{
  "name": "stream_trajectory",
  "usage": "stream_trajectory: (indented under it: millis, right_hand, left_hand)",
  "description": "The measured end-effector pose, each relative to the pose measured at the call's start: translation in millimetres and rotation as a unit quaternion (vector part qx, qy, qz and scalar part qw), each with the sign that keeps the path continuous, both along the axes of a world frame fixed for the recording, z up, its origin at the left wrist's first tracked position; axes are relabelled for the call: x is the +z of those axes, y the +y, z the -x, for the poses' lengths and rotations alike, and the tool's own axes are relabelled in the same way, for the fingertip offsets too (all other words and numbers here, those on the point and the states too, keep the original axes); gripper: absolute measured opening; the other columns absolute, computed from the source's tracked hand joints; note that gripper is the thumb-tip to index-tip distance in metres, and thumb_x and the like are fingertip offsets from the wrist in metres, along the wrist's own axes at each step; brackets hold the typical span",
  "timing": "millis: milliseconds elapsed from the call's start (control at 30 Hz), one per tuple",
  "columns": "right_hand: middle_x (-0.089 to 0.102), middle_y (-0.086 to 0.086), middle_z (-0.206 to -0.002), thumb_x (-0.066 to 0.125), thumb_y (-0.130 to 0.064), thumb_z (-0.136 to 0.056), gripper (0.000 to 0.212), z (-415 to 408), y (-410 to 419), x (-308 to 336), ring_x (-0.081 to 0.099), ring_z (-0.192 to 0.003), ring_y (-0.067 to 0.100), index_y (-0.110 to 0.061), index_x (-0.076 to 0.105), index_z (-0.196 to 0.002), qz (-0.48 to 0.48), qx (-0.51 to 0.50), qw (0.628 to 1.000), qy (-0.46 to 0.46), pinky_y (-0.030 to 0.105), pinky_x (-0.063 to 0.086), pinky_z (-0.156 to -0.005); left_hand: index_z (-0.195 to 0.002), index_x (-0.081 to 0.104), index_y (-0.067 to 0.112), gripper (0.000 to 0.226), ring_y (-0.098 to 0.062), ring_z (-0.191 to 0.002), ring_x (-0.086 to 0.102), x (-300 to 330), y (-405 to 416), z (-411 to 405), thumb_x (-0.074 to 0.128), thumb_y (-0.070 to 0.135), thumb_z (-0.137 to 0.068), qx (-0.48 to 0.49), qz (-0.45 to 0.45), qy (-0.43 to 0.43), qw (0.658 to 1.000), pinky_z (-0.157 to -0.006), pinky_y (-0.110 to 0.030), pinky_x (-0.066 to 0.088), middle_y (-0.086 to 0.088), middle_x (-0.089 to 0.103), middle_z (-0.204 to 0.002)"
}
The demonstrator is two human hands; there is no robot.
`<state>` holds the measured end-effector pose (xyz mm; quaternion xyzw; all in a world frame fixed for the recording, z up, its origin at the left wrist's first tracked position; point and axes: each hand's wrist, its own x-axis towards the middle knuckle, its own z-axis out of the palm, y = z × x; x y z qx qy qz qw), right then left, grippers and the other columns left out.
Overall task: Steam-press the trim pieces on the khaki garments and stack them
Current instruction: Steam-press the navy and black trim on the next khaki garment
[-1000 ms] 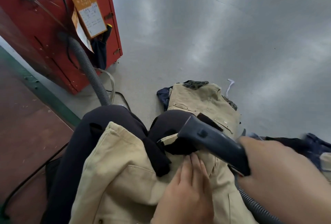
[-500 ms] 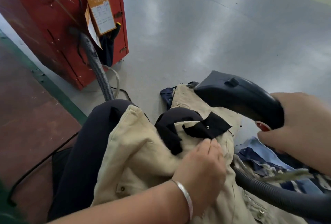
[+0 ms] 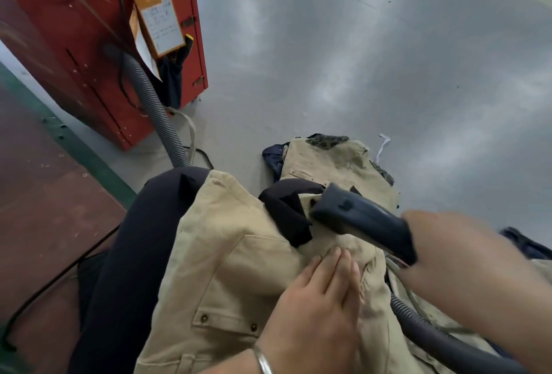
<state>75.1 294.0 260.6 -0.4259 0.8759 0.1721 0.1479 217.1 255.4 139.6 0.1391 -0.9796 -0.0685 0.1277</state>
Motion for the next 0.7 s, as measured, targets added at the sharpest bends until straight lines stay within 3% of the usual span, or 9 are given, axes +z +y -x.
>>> stream_trajectory:
  millis: [133,267,367,467,567,700]
  right_hand:
    - [0.056,-0.001,-0.066,0.064,-0.018,-0.076,0.011,12.5,-39.8,-15.4,0.053,-0.054,0.013,-0.018,0.052,-0.076,0.057,-0.014,0.997,-0.048,0.022,0.031,-0.042]
    - [0.061,0.009,-0.056,0.063,-0.004,-0.073,0.013,28.5,-74.4,-21.8,0.053,-0.039,0.019,-0.006,0.051,-0.07,0.123,-0.065,0.983,-0.116,0.018,0.032,-0.038]
    - [0.065,0.011,-0.048,0.066,-0.004,-0.075,0.008,45.3,-60.5,-3.1,0.051,-0.026,0.013,-0.004,0.058,-0.077,0.189,-0.097,0.965,-0.155,0.02,0.037,-0.034]
    - [0.064,-0.001,-0.046,0.074,-0.011,-0.066,0.017,46.5,-18.7,17.7,0.058,-0.034,0.014,-0.015,0.058,-0.07,0.222,-0.074,0.965,-0.115,0.037,0.053,-0.045]
    - [0.064,0.0,-0.052,0.077,-0.011,-0.058,0.019,32.1,16.7,18.9,0.058,-0.04,0.019,-0.018,0.06,-0.064,0.195,-0.073,0.973,-0.104,0.044,0.052,-0.051]
    - [0.063,-0.001,-0.061,0.067,-0.028,-0.07,0.012,17.9,23.8,-7.1,0.063,-0.057,0.01,-0.025,0.057,-0.077,0.013,-0.061,0.995,-0.078,0.03,0.051,-0.057]
  left_hand:
    - [-0.103,0.075,0.017,0.04,-0.016,-0.106,0.065,-5.6,-0.9,-1.7,0.06,0.038,-0.073,-0.006,0.025,0.009,1.0,-0.087,-0.028,0.053,-0.002,0.071,-0.11]
    - [-0.106,0.074,0.021,0.051,-0.013,-0.109,0.063,0.9,-2.7,-3.6,0.036,0.043,-0.081,-0.014,-0.033,-0.034,0.999,-0.089,-0.026,0.053,0.003,0.069,-0.114]
    - [-0.11,0.073,0.022,0.05,-0.013,-0.112,0.062,0.3,-2.6,-5.4,0.039,0.045,-0.08,-0.01,-0.031,-0.011,0.999,-0.09,-0.026,0.052,0.002,0.068,-0.117]
    - [-0.11,0.073,0.02,0.046,-0.014,-0.114,0.061,-3.1,-0.9,-6.1,0.051,0.042,-0.076,-0.005,-0.013,0.006,1.0,-0.091,-0.027,0.052,0.0,0.067,-0.118]
    - [-0.107,0.074,0.019,0.045,-0.015,-0.112,0.062,-3.6,1.1,-4.5,0.051,0.039,-0.075,-0.002,-0.001,0.021,1.0,-0.088,-0.028,0.053,-0.001,0.068,-0.116]
    - [-0.102,0.076,0.016,0.038,-0.018,-0.107,0.065,-8.0,2.2,-2.8,0.063,0.031,-0.07,0.009,0.032,0.054,0.998,-0.085,-0.03,0.055,-0.004,0.071,-0.11]
